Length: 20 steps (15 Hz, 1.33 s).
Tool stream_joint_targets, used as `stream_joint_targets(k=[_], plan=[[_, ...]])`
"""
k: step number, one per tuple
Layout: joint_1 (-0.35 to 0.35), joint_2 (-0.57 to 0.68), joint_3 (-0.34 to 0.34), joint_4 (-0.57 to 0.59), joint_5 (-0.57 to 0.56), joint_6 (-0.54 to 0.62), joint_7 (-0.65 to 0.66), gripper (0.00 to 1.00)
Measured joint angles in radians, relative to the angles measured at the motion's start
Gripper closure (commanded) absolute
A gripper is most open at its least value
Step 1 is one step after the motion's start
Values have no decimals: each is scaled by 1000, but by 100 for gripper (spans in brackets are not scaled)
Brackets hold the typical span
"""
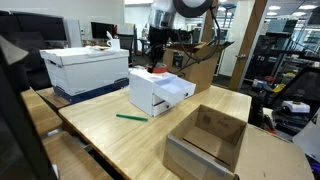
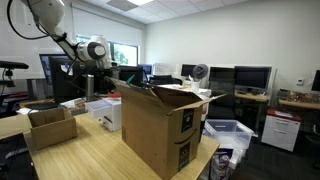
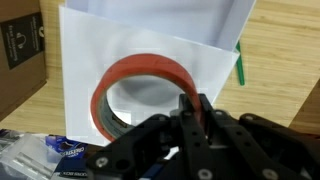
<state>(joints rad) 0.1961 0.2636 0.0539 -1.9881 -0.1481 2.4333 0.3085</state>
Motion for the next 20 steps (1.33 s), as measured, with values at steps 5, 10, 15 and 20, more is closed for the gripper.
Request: stream_joint_targets(k=[5,10,15,20], plan=[[7,-64,2,-82,-9,-4,39,94],[6,-122,7,-176,-9,-4,71,94],[5,-156,18,-242,7,-2,74,94],[4,-180,25,-270,38,-2,74,94]])
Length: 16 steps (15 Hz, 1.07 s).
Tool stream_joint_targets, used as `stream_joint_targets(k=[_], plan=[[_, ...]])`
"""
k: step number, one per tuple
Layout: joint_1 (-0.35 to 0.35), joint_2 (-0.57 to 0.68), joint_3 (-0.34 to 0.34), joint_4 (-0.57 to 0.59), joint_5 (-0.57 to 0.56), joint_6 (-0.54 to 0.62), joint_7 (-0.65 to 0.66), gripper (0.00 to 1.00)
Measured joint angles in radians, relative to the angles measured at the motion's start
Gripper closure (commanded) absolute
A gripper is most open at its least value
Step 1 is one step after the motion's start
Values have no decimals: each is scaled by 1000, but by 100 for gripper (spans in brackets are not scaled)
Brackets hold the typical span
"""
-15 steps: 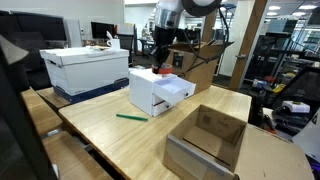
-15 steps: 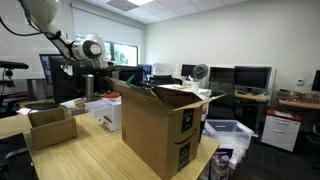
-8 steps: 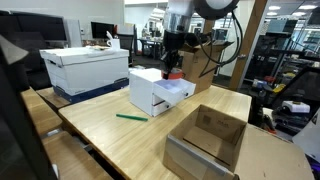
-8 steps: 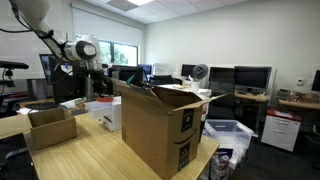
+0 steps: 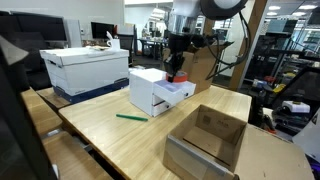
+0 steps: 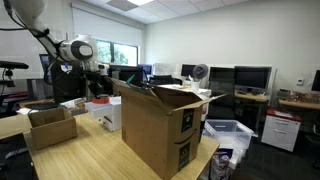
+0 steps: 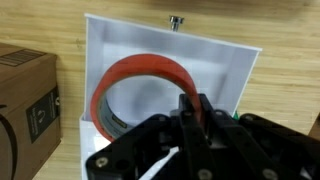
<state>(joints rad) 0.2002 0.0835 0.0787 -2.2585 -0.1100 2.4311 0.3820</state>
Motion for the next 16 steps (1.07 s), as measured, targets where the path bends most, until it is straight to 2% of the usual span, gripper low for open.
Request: stream_joint_targets(k=[16], plan=[[-3,-16,12,-51,76,0,0,94]])
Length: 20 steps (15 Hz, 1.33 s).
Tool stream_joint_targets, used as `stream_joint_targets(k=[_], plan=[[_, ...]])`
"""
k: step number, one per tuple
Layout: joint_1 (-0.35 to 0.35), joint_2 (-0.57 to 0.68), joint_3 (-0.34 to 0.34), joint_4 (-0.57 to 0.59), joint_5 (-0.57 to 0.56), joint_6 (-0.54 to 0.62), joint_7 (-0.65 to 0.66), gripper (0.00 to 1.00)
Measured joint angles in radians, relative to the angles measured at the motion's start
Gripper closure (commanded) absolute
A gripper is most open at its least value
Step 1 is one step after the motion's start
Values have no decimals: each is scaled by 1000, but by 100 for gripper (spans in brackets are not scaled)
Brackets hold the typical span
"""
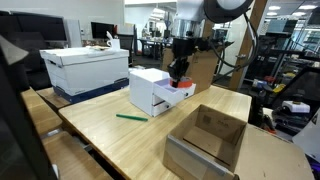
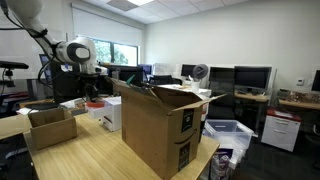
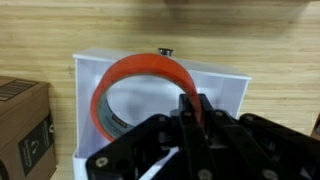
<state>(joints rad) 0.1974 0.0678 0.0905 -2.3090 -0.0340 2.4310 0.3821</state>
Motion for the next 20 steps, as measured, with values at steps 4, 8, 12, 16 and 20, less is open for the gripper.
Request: stream_joint_targets(k=[4,8,12,16,20], plan=[[-1,5,0,0,11,0,-1,94],[-2,10,0,1,24,0,-4,94],[-3,11,0,2,28,0,-5,94],[-5,15,0,7,29,2,-6,94],[-6,33,0,27,31,3,-13,94]])
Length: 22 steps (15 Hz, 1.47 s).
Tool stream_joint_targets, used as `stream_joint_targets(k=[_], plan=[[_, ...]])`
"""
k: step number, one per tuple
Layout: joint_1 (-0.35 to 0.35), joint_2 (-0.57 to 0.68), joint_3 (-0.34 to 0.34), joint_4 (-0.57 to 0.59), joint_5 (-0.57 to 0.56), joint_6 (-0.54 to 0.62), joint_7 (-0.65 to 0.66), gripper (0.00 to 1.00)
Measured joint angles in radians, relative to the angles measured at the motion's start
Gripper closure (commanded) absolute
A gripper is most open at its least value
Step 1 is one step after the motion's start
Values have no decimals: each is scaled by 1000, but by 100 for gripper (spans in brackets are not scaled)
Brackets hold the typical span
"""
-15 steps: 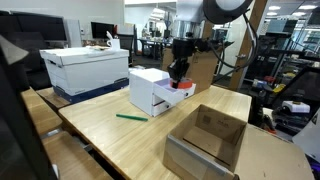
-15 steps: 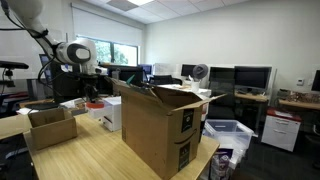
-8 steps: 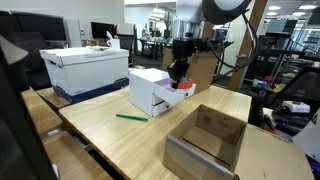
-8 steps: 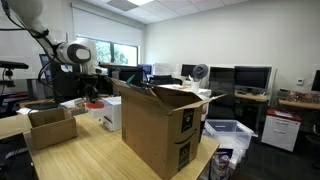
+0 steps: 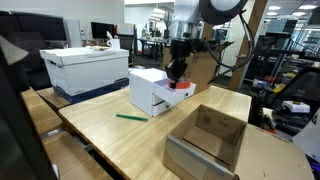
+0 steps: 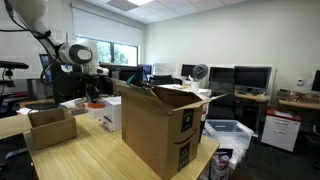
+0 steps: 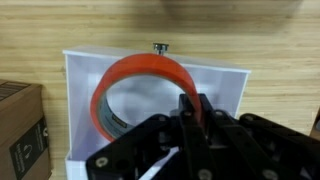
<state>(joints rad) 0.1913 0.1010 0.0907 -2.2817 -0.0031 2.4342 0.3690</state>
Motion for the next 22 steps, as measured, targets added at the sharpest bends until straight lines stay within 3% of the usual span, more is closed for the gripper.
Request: stream_joint_targets(k=[4,5,6,9,10,15,22], plan=[[-3,24,0,26,1,0,-9,94],[-4,30,0,31,1,0,-10,65],[-4,38,0,36,1,0,-10,64],[-4,54,0,48,2,0,-11,47],[-4,61,1,55,2,0,-11,33],[-4,61,1,59,5,-1,-11,4],[-4,54,3,82,5,-2,-11,0]])
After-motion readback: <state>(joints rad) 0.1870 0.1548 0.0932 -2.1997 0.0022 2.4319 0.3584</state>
